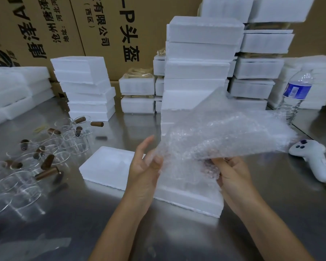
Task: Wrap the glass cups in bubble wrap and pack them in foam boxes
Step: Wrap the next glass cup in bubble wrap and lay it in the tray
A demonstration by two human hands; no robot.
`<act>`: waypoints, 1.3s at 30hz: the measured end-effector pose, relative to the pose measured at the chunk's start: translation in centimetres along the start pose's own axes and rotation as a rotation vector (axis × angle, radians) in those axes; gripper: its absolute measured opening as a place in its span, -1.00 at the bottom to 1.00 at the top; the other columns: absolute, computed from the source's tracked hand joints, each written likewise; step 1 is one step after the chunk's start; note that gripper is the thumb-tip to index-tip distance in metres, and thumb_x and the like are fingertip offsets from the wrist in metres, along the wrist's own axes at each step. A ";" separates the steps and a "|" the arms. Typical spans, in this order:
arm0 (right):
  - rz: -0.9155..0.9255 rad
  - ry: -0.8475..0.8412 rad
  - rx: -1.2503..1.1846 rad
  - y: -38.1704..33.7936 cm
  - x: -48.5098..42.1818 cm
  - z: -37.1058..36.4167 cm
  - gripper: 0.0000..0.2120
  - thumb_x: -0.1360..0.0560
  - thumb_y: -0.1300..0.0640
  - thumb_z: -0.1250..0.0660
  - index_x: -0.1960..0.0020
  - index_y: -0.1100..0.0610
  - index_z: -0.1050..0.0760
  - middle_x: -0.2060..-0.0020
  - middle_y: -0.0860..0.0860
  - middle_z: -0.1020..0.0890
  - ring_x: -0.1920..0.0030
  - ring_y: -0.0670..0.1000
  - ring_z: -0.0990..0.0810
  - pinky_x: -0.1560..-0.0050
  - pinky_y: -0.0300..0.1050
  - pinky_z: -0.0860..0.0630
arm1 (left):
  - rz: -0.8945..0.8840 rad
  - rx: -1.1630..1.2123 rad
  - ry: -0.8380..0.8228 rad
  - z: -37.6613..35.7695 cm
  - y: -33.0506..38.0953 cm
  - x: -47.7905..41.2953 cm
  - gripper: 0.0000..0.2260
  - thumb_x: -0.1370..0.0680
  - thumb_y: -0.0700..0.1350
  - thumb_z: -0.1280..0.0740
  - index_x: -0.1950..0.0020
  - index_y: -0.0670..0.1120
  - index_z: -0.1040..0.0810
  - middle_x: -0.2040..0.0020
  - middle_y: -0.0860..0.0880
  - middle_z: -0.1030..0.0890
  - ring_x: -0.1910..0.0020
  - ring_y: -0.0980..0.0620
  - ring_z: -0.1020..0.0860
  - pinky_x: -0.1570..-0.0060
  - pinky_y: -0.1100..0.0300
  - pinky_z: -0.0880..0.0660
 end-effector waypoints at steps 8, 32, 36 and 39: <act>0.071 0.103 0.111 -0.9 -0.5 1.7 -0.82 -0.47 0.19 -0.35 0.29 0.15 -0.62 0.34 0.11 -0.67 0.30 0.10 -0.62 0.23 -0.10 -0.53 | -0.031 -0.369 -0.256 -2.5 -0.5 1.2 -0.17 -0.03 0.31 -0.58 -0.24 0.09 -0.49 -0.15 0.11 -0.63 -0.18 0.11 -0.57 -0.10 0.26 -0.51; 0.176 0.025 0.132 -3.2 -0.7 2.3 -0.93 -0.41 0.24 -0.38 0.12 0.14 -0.59 0.31 -0.11 -0.68 0.27 -0.18 -0.63 0.21 -0.39 -0.51 | -0.062 -0.441 -0.300 -3.5 -0.4 2.2 -0.45 -0.33 0.21 -0.42 -0.31 0.28 -0.40 -0.29 0.16 -0.52 -0.28 0.14 -0.49 -0.21 0.20 -0.48; 0.208 0.027 0.165 -3.4 -0.4 1.8 -0.84 -0.44 0.36 -0.35 0.08 0.16 -0.63 0.20 0.08 -0.70 0.16 0.02 -0.67 0.03 -0.14 -0.58 | -0.074 -0.452 -0.315 -3.9 -0.3 2.4 -0.43 -0.36 0.15 -0.43 -0.34 0.23 -0.39 -0.26 0.16 -0.54 -0.25 0.13 -0.51 -0.15 0.28 -0.48; 0.276 -0.031 0.222 -3.9 -0.1 0.9 -0.66 -0.45 0.42 -0.31 0.17 -0.01 -0.66 0.25 -0.04 -0.70 0.20 -0.08 -0.66 0.11 -0.22 -0.57 | -0.108 -0.473 -0.283 -3.9 0.0 2.6 -0.47 -0.34 0.13 -0.44 -0.29 0.30 -0.40 -0.21 0.24 -0.54 -0.19 0.21 -0.53 -0.03 0.37 -0.49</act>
Point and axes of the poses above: each hand's wrist, its own x-axis away from the middle knuckle, its own z-axis out of the back of the hand, y = z × x, the point moved 8 cm from there along -x, towards the middle knuckle
